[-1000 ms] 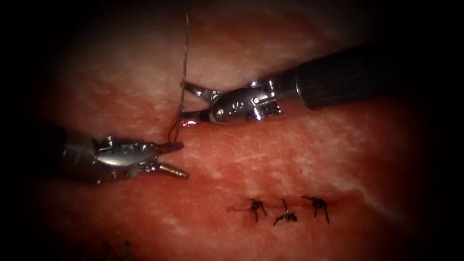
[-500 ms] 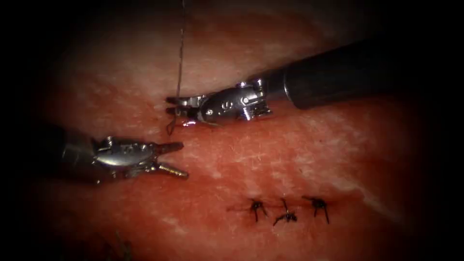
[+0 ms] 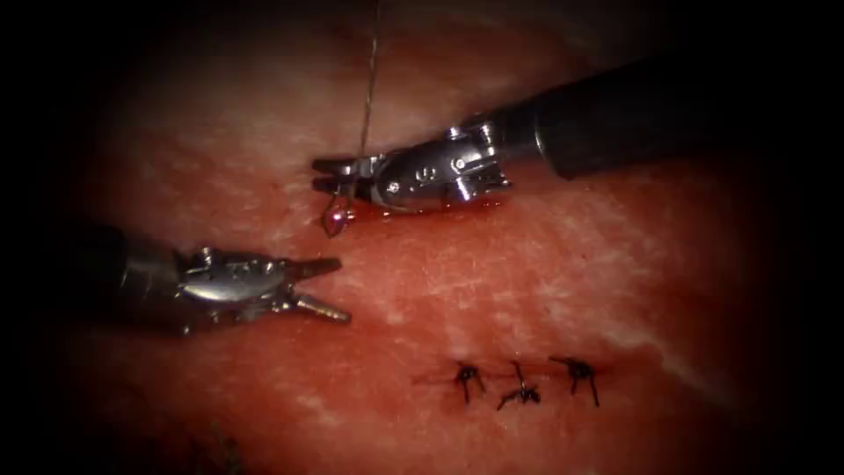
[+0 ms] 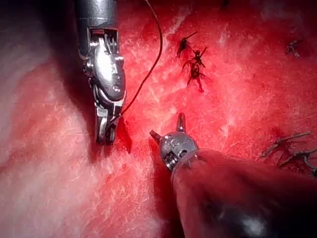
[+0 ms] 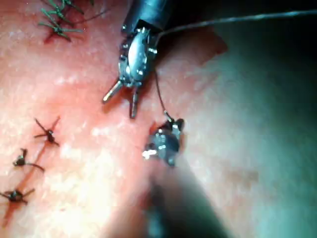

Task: Wound Closure

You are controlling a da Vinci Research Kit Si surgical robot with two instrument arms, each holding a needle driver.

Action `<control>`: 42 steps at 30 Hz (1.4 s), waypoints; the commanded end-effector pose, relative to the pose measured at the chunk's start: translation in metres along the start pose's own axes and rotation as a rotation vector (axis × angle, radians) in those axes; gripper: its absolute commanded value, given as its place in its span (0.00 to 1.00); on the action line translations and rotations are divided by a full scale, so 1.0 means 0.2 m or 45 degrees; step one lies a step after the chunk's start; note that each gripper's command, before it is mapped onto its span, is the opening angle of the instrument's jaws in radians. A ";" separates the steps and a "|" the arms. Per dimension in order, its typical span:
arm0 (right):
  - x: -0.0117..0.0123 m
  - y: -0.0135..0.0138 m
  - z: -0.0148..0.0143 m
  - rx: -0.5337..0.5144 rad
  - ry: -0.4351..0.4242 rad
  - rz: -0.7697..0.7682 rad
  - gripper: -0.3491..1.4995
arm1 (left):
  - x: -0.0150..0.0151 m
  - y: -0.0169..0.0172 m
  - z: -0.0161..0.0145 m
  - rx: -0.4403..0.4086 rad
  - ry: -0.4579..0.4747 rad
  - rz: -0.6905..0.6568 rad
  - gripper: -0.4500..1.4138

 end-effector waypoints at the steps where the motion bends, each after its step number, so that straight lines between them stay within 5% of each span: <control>1: 0.004 0.001 0.002 -0.004 0.012 -0.047 0.00 | -0.004 0.002 0.003 -0.003 -0.003 -0.002 0.44; 18: 0.007 0.010 -0.001 -0.033 0.023 -0.152 0.00 | -0.005 0.002 0.003 -0.003 -0.003 -0.001 0.44; 26: -0.005 0.014 0.005 0.033 -0.014 0.341 0.00 | -0.004 0.002 0.003 -0.002 -0.003 -0.002 0.44; 42: -0.006 0.027 0.002 -0.030 -0.014 0.494 0.00 | -0.004 0.003 0.004 -0.002 -0.003 -0.002 0.44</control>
